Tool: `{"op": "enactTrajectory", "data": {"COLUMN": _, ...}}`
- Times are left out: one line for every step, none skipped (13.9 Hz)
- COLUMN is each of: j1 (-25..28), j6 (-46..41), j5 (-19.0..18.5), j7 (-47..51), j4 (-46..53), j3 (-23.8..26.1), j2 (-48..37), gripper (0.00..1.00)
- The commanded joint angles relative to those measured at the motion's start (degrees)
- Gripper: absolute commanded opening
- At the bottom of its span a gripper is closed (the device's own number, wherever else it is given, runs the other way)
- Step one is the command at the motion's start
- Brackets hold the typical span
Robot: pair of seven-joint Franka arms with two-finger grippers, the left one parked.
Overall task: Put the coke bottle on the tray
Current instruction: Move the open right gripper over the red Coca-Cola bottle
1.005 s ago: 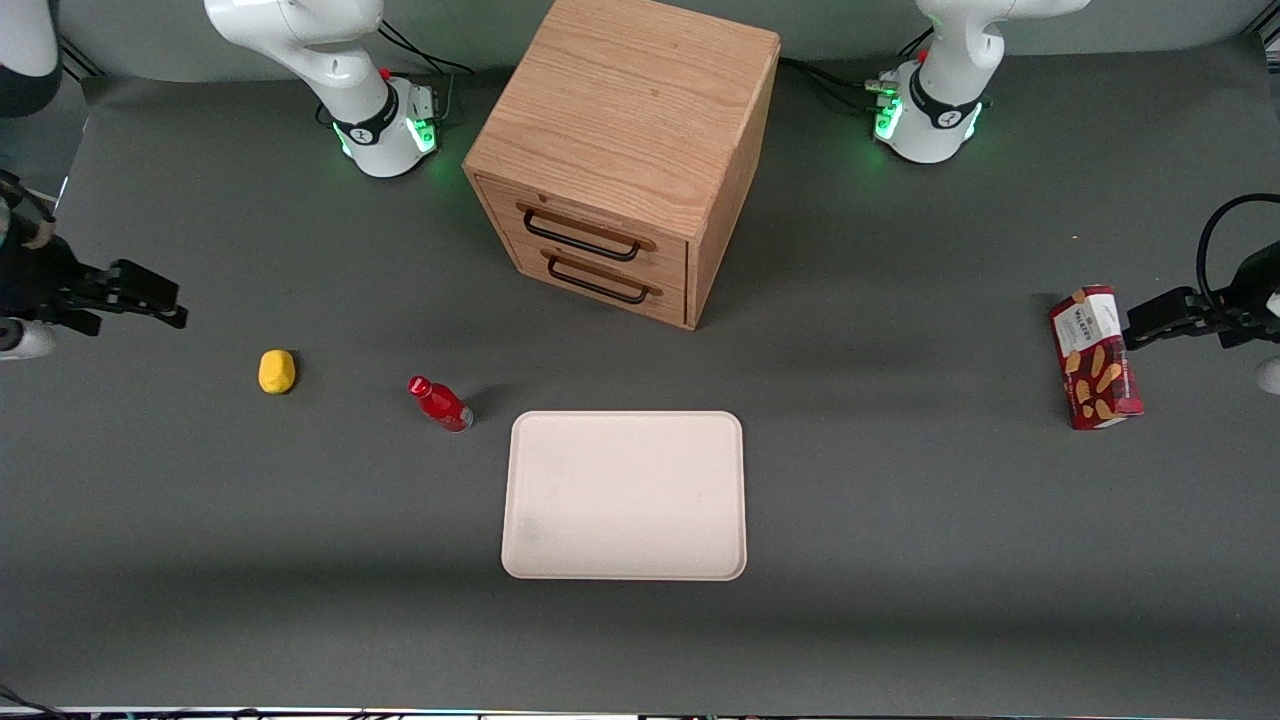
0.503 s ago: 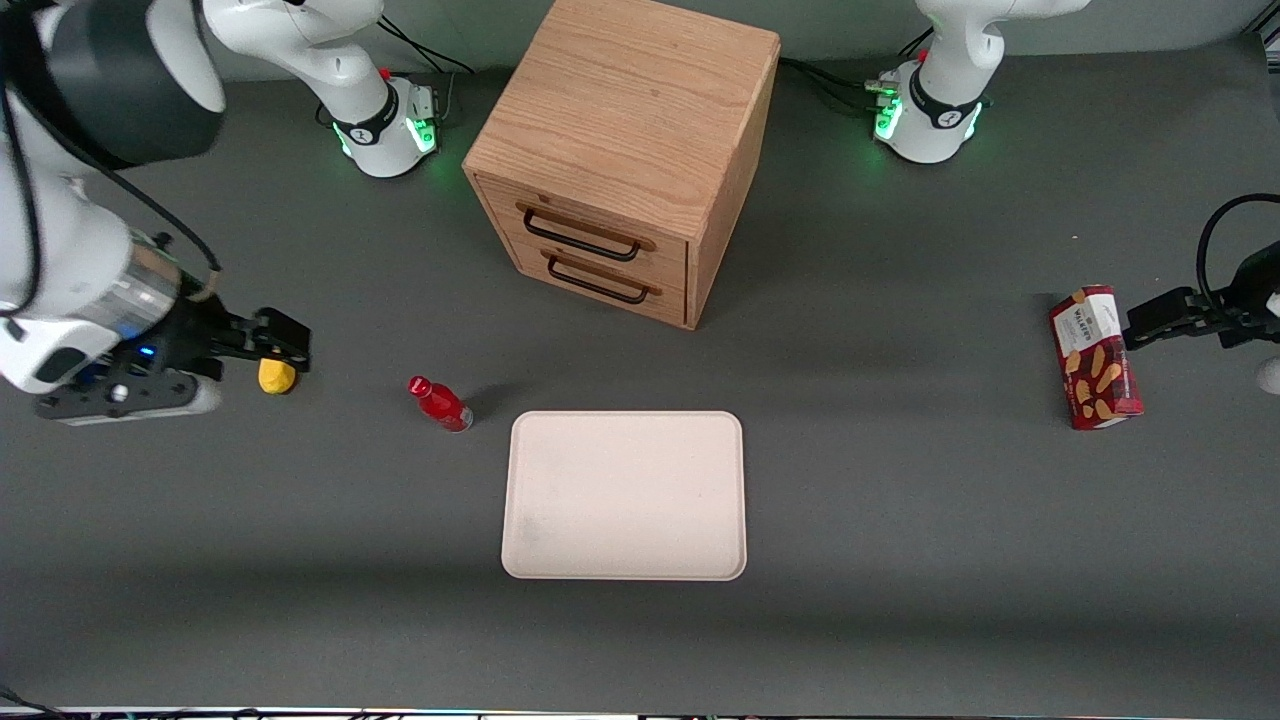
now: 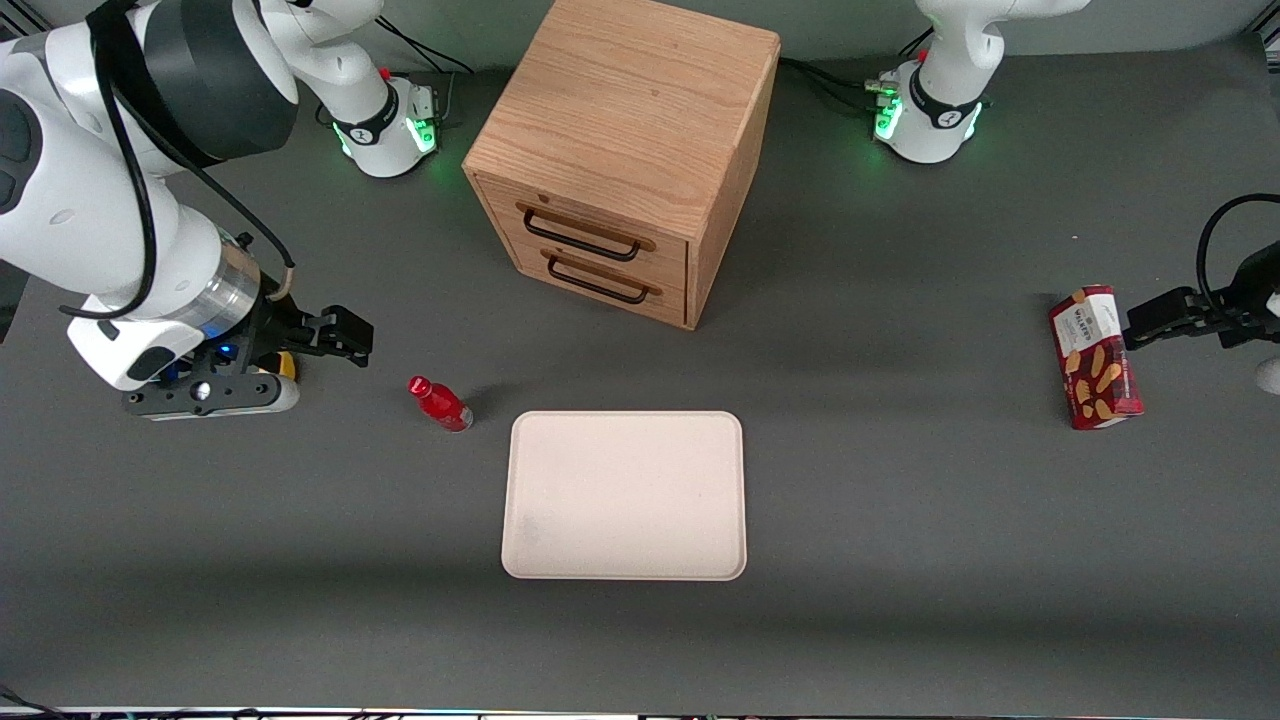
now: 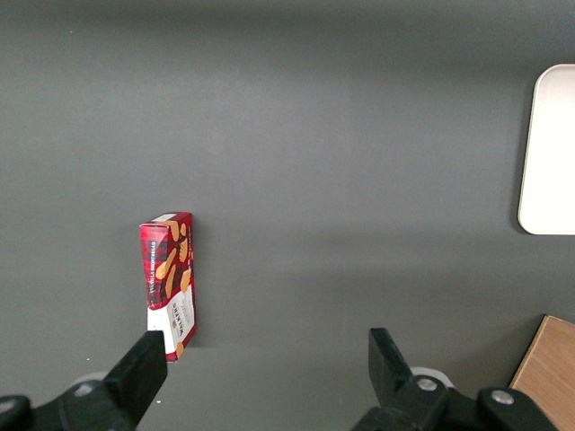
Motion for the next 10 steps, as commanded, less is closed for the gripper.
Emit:
{"op": "enactTrajectory", "data": {"j1": 0.25, "j6": 1.28, "j5": 0.58, "j7": -0.02, "j4": -8.91, "j3": -0.28, "j2": -6.43, "gripper": 1.00}}
{"op": "enactTrajectory", "data": {"j1": 0.69, "j6": 1.54, "j5": 0.58, "j7": -0.02, "j4": -10.41, "j3": -0.28, "j2": -7.48, "gripper": 1.00}}
{"op": "enactTrajectory", "data": {"j1": 1.48, "j6": 2.33, "j5": 0.49, "j7": -0.02, "j4": -11.73, "j3": -0.37, "j2": -8.36, "gripper": 1.00}}
{"op": "enactTrajectory", "data": {"j1": 1.57, "j6": 3.29, "j5": 0.49, "j7": -0.02, "j4": -14.00, "j3": -0.37, "j2": -9.24, "gripper": 1.00}}
{"op": "enactTrajectory", "data": {"j1": 1.66, "j6": 5.74, "j5": 0.49, "j7": -0.11, "j4": -16.90, "j3": -0.37, "j2": -10.21, "gripper": 1.00}}
{"op": "enactTrajectory", "data": {"j1": 1.66, "j6": 9.42, "j5": 0.49, "j7": -0.11, "j4": -20.84, "j3": -0.46, "j2": -11.35, "gripper": 1.00}}
{"op": "enactTrajectory", "data": {"j1": 1.66, "j6": 13.72, "j5": 0.49, "j7": -0.11, "j4": -25.41, "j3": -0.46, "j2": -12.58, "gripper": 1.00}}
{"op": "enactTrajectory", "data": {"j1": 1.66, "j6": 17.24, "j5": 0.49, "j7": -0.11, "j4": -29.02, "j3": -0.46, "j2": -13.28, "gripper": 1.00}}
{"op": "enactTrajectory", "data": {"j1": 1.57, "j6": 19.80, "j5": 0.49, "j7": -0.11, "j4": -31.41, "j3": -0.55, "j2": -13.38, "gripper": 1.00}}
{"op": "enactTrajectory", "data": {"j1": 1.57, "j6": 21.91, "j5": 0.49, "j7": -0.11, "j4": -33.00, "j3": -0.64, "j2": -13.21, "gripper": 1.00}}
